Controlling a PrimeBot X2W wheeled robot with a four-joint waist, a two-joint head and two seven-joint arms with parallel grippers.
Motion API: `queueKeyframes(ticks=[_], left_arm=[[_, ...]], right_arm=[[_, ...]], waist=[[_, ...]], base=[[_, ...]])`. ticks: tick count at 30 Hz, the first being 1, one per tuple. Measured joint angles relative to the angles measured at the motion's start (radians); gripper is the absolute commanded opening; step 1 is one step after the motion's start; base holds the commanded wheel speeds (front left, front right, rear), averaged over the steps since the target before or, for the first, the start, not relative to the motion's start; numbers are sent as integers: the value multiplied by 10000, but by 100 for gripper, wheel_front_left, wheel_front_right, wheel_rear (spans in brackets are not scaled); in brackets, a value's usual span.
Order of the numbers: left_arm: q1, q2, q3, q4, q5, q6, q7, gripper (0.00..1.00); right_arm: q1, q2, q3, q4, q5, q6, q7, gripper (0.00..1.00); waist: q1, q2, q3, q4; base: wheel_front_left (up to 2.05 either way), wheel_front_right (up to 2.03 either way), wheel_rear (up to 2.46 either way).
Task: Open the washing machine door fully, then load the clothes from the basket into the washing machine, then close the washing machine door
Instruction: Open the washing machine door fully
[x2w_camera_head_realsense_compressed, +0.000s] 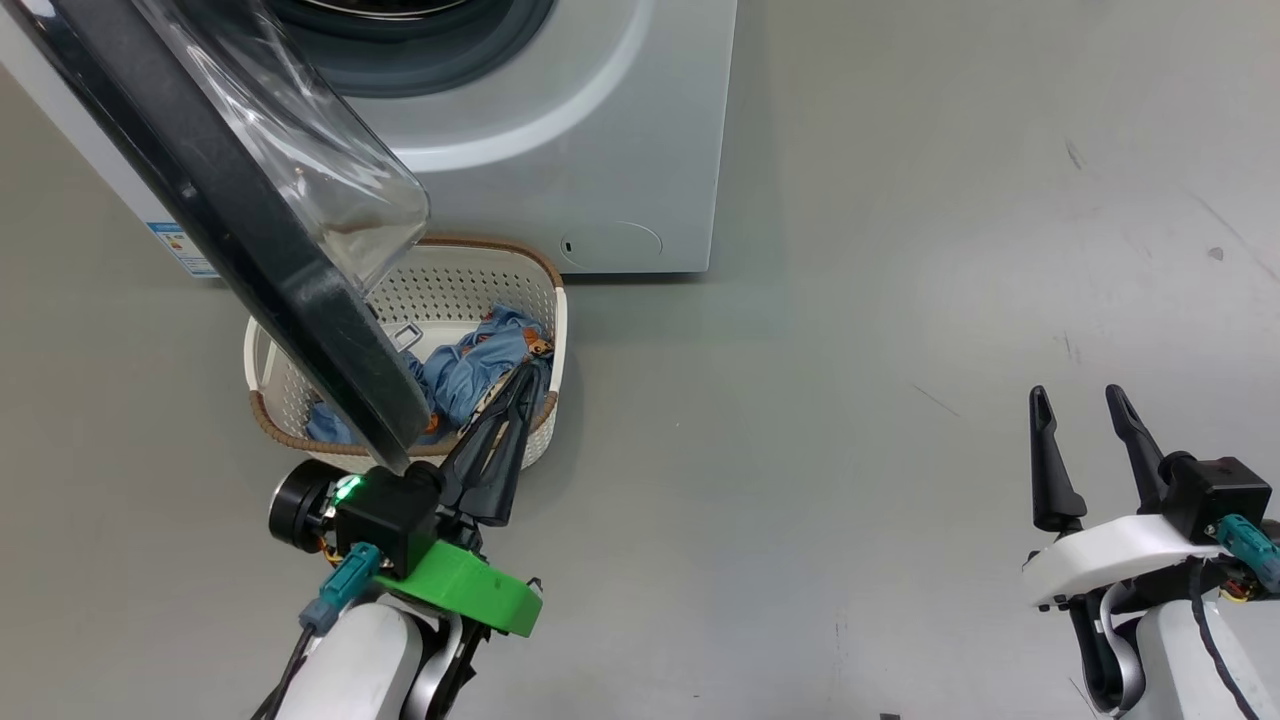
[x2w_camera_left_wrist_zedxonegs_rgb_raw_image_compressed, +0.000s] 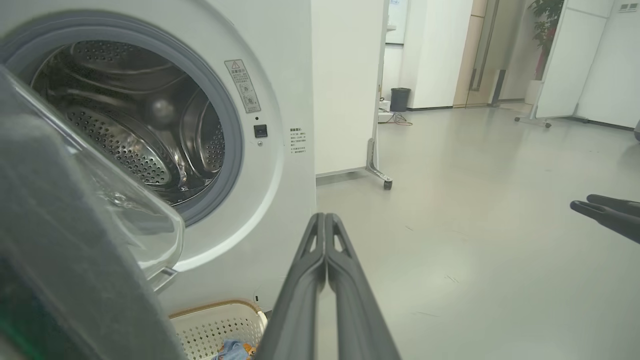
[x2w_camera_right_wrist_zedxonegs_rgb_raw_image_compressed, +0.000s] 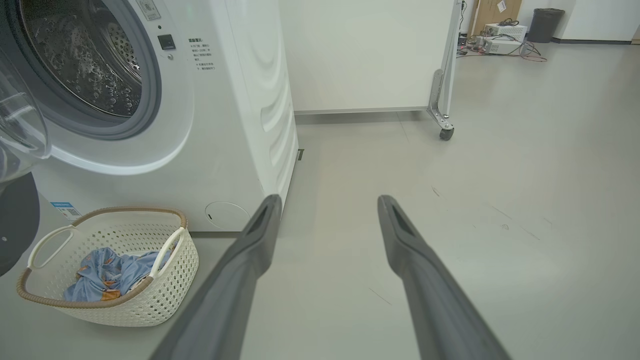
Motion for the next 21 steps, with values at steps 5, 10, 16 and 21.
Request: queueKeyframes(ticks=[5, 10, 16, 21], left_arm=[[-101, -56, 222, 215, -40, 13, 0, 0], [-492, -117, 516, 384, -96, 13, 0, 0], [-706, -146, 779, 485, -100, 13, 0, 0], [-750, -291, 936, 782, -169, 13, 2, 0]], right_arm=[[-6, 0, -38, -8, -17, 73, 0, 100], [-89, 2, -107, -23, -17, 75, 0, 100], [-238, 4, -150, -58, -19, 84, 0, 100], [-238, 27, -303, -56, -19, 84, 0, 100]], waist=[[0, 0, 169, -8], [-1, 0, 379, 11], [0, 0, 573, 61], [0, 0, 635, 195]], base=[[0, 0, 0], [0, 0, 0], [0, 0, 0], [0, 0, 0]])
